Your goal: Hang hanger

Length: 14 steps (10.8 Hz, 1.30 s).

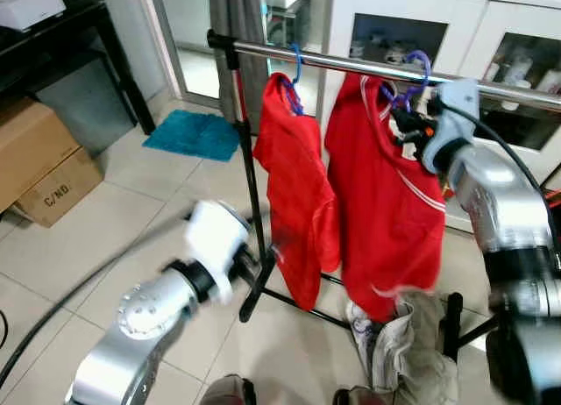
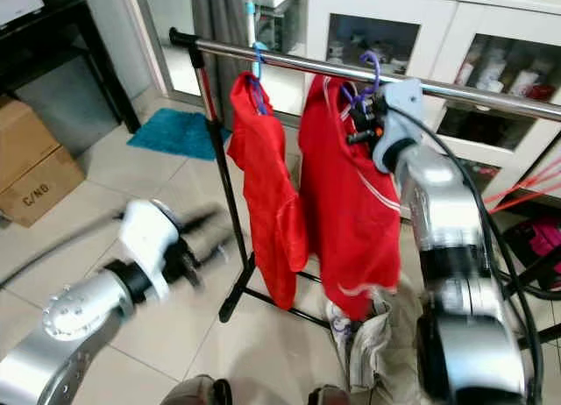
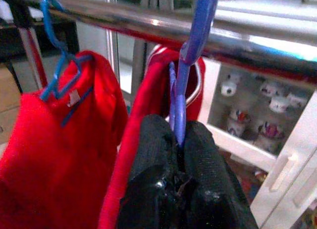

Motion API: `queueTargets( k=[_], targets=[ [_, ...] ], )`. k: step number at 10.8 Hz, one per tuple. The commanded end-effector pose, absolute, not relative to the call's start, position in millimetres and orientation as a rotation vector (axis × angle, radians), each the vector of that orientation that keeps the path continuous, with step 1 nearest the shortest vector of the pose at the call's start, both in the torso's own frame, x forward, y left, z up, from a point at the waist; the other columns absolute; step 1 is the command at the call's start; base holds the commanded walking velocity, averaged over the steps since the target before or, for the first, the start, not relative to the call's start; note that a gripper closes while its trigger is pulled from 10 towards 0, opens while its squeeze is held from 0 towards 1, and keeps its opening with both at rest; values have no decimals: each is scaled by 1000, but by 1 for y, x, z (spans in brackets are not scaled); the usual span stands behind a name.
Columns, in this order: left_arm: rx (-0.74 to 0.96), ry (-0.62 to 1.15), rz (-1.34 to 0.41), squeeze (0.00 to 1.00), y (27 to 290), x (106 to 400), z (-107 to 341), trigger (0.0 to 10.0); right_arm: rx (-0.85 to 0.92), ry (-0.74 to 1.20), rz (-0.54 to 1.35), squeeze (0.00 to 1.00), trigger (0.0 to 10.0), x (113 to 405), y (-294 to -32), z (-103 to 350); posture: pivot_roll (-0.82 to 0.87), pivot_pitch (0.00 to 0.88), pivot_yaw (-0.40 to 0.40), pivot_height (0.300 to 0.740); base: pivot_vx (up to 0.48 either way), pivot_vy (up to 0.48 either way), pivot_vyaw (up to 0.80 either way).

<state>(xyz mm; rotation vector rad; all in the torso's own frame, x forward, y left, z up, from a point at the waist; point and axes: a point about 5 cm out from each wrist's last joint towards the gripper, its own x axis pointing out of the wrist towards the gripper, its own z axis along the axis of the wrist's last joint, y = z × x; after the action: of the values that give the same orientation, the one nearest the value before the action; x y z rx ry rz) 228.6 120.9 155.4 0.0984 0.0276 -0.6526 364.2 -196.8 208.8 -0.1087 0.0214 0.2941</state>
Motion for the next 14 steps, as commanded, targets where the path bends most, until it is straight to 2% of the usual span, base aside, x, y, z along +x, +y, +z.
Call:
queueTargets(
  k=[1, 3, 4, 5, 6, 8, 14],
  targets=[
    [101, 47, -587, 0, 127, 232, 153, 10000, -112, -62, 298, 0, 0, 360, -195, 226, -12, 36, 52, 740, 0, 0, 0],
    [72, 69, -456, 0, 133, 234, 142, 10000, -89, -52, 281, 0, 0, 322, -192, 209, -40, 40, 56, 740, 0, 0, 0],
    [63, 78, -447, 0, 134, 233, 139, 10000, -92, -53, 276, 0, 0, 313, -191, 204, -50, 41, 53, 740, 0, 0, 0],
    [51, 91, -432, 0, 133, 228, 134, 10000, -44, 0, 241, 0, 0, 282, -188, 181, -49, 39, 48, 740, 0, 0, 0],
    [48, 96, -410, 0, 134, 228, 132, 10000, -34, 37, 229, 0, 0, 273, -186, 169, -49, 34, 53, 740, 0, 0, 0],
    [54, 95, -394, 0, 135, 233, 130, 10000, -61, 71, 203, 0, 0, 272, -180, 151, -53, 32, 59, 740, 0, 0, 0],
    [42, 71, -391, 0, 130, 234, 132, 10000, -77, 87, 239, 0, 0, 273, -171, 150, -44, 33, 26, 740, -41, 0, 0]
  ],
)
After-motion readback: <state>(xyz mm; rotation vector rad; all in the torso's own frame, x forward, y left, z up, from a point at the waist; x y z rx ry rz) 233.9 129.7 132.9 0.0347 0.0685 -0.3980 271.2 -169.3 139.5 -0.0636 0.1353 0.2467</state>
